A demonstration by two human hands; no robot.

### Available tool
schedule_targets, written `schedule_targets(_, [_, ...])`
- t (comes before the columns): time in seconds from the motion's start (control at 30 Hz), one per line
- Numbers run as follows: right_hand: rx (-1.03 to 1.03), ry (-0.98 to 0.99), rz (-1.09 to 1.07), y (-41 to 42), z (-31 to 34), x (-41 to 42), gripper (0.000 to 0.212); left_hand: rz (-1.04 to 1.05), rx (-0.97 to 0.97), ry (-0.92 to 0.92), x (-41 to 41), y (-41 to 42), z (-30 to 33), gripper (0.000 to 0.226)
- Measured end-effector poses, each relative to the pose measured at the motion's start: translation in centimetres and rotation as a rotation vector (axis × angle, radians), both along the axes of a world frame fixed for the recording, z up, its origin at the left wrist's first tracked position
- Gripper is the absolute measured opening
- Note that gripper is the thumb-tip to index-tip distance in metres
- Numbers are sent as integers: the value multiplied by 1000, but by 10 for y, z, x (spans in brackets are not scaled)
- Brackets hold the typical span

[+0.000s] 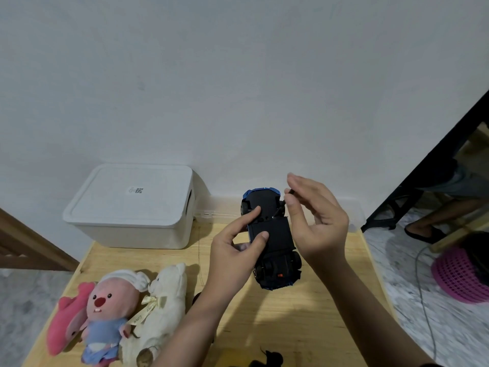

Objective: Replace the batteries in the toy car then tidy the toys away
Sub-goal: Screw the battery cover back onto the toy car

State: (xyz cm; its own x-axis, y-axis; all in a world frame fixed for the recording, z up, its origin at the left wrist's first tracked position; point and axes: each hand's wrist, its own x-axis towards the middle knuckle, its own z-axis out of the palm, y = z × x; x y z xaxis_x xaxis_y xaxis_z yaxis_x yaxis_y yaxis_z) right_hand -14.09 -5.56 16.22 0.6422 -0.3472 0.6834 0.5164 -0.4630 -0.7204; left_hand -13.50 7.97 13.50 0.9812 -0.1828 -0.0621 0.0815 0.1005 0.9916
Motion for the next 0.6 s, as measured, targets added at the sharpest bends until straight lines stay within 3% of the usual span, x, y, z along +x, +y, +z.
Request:
schedule_targets(0.2, [71,25,8,4,2,-1,37,6,-7,-3,0,0,-1,45])
schedule_targets(0.33, [-31,-1,0,-1,3,-1,24,4,-8,-9,-3,1,1,44])
schedule_targets(0.6, [-47,38,37,-4,10,-5,27,16,-11,-15,-3,-1,2,43])
